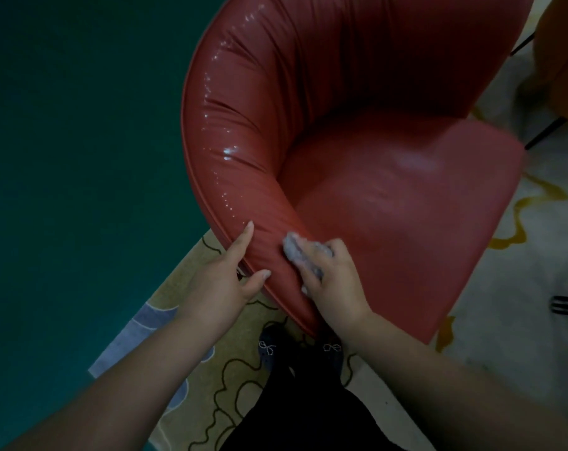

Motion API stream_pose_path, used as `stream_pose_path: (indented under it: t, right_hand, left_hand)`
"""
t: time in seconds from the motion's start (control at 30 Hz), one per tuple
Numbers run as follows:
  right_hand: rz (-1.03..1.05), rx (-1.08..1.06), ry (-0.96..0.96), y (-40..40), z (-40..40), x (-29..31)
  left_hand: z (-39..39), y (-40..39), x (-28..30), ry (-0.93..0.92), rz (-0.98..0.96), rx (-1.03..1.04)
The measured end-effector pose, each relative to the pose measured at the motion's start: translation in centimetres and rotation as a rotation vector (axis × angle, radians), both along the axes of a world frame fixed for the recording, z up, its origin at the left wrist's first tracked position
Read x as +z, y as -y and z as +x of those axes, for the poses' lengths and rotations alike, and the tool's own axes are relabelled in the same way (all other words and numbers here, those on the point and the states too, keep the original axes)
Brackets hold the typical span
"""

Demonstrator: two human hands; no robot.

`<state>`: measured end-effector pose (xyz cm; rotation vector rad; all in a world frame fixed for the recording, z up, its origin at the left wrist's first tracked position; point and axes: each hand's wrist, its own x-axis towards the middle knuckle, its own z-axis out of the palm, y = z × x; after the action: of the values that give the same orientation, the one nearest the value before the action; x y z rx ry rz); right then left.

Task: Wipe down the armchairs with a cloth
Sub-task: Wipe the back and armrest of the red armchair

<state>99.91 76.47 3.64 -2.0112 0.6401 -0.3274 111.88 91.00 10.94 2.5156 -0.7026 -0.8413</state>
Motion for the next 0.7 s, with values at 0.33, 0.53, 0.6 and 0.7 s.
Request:
stream_pose_path:
  t: [0.33, 0.53, 0.6, 0.7]
  right_hand:
    - [0.188, -0.044, 0.058, 1.5, 1.8, 0.2]
    - [-0.054, 0.202, 0.165, -0.1, 4.2, 2.1]
    - [-0.162, 0.206, 0.178, 0.7, 7.2, 2.0]
    - [-0.080, 0.125, 0.162, 1.6, 12.1, 2.2]
  left_hand:
    - [-1.0, -0.5, -0.8, -0.034, -0.148, 0.216]
    - [-0.2, -0.7, -2.0, -0.137, -0.249, 0.399]
    - [0.5, -0.8, -2.2, -0.164, -0.293, 0.392]
    - [1.5, -0.8, -2.4, -0.228, -0.371, 0.402]
